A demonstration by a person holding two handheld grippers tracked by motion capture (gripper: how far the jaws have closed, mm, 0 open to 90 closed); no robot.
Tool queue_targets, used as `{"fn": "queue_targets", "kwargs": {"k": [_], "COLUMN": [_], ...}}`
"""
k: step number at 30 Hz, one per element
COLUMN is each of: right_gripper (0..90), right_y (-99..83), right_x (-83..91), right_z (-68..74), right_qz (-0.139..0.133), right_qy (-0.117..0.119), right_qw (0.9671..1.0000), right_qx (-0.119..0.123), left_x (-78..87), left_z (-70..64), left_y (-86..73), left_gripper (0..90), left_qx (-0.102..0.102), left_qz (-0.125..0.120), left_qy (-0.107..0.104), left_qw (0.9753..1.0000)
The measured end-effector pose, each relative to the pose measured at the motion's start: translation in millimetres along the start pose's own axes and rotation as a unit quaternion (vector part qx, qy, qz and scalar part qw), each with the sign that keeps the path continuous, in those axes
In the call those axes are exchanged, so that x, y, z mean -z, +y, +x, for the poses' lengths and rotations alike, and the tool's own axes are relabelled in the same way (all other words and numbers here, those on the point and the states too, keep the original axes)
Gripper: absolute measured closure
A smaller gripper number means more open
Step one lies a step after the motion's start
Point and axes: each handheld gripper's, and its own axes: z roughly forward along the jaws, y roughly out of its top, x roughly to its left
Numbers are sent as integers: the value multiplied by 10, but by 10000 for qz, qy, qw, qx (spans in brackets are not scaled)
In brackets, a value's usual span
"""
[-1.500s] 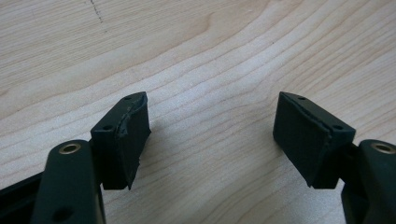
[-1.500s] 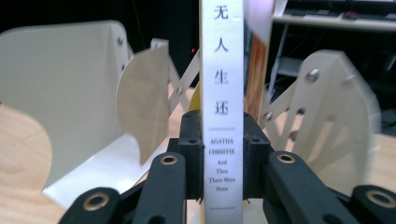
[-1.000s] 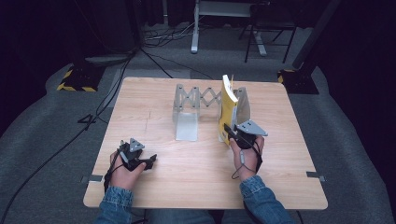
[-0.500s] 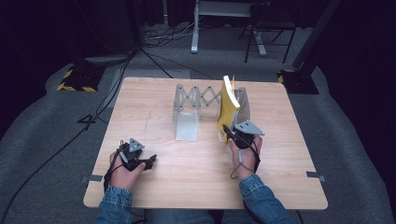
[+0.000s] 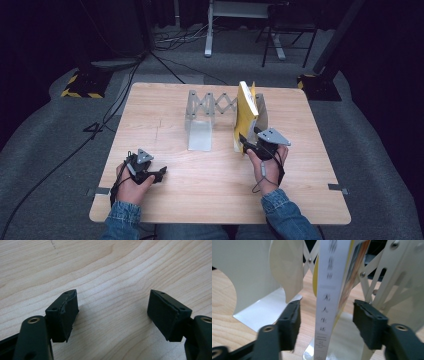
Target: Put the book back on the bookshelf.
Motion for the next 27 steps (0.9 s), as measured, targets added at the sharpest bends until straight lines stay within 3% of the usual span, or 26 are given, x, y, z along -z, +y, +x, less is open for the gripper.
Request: {"fn": "queue_targets", "kwargs": {"k": [5, 10, 18, 24, 27], "right_gripper": [311, 297, 256, 233, 225], "right_y": [116, 163, 181, 162, 107], "right_x": [161, 298, 611, 788, 887], "right_z": [-39, -122, -401, -618, -797], "right_qz": [-140, -112, 74, 209, 429], "right_qy": [149, 293, 686, 743, 726], "right_qw": [9998, 9995, 9976, 9970, 9964], "right_qx": [78, 54, 3, -28, -1], "left_x": [68, 132, 217, 216, 208], "left_z": [26, 48, 64, 67, 86], "left_y": [-68, -133, -219, -219, -213], "left_gripper": [250, 249, 249, 246, 246], "left_qx": [38, 104, 100, 118, 116], "left_qz": [7, 6, 8, 8, -4], "left_qy": [28, 77, 97, 78, 82], "left_qw": [10000, 9999, 9999, 9999, 9999]}}
